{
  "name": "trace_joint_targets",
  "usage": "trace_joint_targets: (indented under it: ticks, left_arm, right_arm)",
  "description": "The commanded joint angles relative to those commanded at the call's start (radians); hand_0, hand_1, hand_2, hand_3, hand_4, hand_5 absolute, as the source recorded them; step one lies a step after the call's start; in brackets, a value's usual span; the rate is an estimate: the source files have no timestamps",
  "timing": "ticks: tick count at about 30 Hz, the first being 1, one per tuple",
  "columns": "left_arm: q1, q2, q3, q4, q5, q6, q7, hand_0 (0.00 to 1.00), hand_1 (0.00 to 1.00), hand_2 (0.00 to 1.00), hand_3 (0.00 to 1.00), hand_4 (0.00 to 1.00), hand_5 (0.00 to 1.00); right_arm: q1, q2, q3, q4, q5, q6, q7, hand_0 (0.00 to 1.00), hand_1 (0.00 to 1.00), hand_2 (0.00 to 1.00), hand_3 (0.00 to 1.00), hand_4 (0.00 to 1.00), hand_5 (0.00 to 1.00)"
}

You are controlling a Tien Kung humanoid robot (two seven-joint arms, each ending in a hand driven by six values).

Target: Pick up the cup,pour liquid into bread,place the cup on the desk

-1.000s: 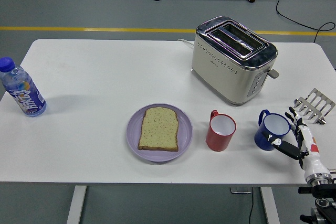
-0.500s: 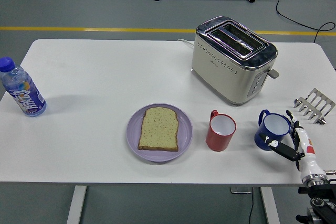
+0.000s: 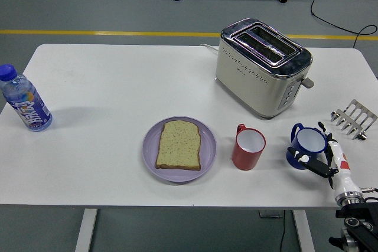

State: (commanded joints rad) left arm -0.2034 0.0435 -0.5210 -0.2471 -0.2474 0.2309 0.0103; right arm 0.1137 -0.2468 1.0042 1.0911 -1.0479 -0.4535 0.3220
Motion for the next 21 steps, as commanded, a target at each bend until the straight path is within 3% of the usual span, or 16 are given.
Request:
trace_joint_targets:
  ticks: [21]
  left_arm:
    - [0.006, -0.003, -0.021, -0.001, 0.036, 0.007, 0.011, 0.69, 0.756, 0.773, 0.611, 0.396, 0.998]
  right_arm:
    - [0.025, 0.014, -0.008, -0.042, 0.012, -0.016, 0.014, 0.983, 0.824, 0.929, 0.998, 0.991, 0.213]
